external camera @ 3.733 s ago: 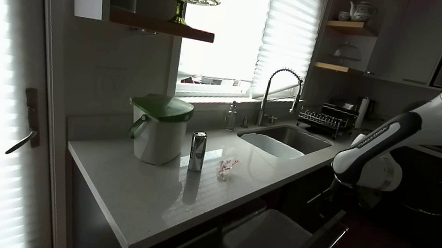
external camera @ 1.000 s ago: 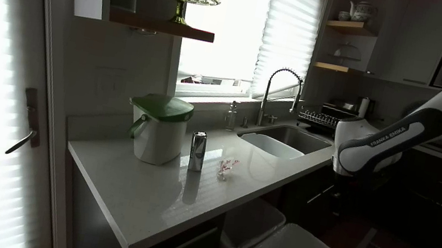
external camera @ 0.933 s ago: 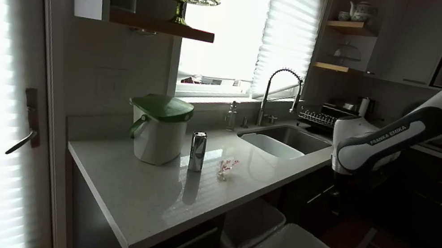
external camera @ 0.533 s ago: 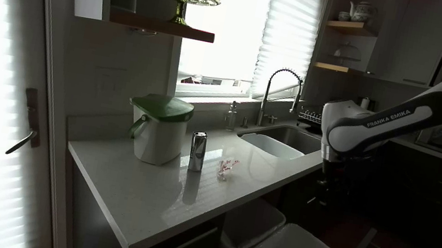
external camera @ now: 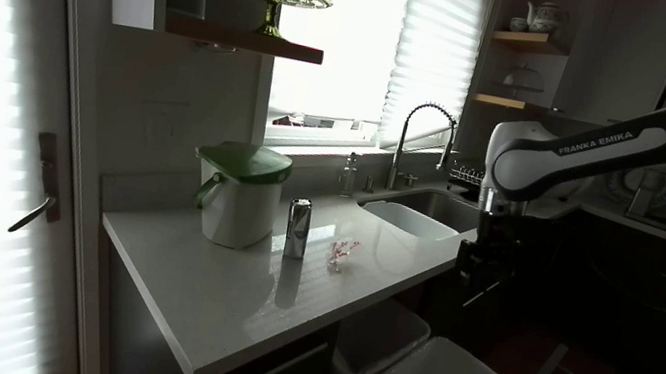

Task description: Open the waste bin drawer of the cabinet

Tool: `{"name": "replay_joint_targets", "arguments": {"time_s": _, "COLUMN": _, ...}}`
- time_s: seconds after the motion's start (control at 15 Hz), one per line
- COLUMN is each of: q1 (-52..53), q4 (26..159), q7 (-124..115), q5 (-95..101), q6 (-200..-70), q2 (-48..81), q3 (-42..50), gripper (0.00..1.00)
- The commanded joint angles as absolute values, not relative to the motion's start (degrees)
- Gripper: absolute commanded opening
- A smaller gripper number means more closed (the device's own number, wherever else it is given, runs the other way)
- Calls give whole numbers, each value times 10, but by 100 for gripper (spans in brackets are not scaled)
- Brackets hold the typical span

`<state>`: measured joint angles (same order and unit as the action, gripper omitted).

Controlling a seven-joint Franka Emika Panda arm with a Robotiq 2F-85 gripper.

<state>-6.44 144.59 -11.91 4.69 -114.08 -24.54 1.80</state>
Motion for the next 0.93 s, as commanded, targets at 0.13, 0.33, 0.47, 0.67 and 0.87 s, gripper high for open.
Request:
{"name": "replay_joint_targets", "arguments": {"time_s": 0.13, "q1": -69, "q4": 1449, "q7": -137, "q5": 33, "q6": -1157, "q2": -282, "q3": 16, "gripper": 100}}
{"name": "replay_joint_targets", "arguments": {"time_s": 0.33, "q1": -70, "q4": 1450, "q7": -137, "q5": 33, "q6": -1157, "q2": -292, "q3": 15, "gripper": 100}}
{"name": "replay_joint_targets", "arguments": {"time_s": 0.47, "q1": -69, "q4": 1449, "q7": -137, "q5": 33, "q6": -1157, "q2": -286, "q3": 15, "gripper": 100}}
{"name": "replay_joint_targets", "arguments": {"time_s": 0.67, "q1": -69, "q4": 1449, "q7": -138, "q5": 34, "q6": -1157, "q2": -283, "q3": 16, "gripper": 100}}
{"name": "replay_joint_targets", "arguments": {"time_s": 0.87, "q1": -69, "q4": 1448, "q7": -138, "q5": 34, "q6": -1157, "q2": -283, "q3": 15, "gripper": 100}}
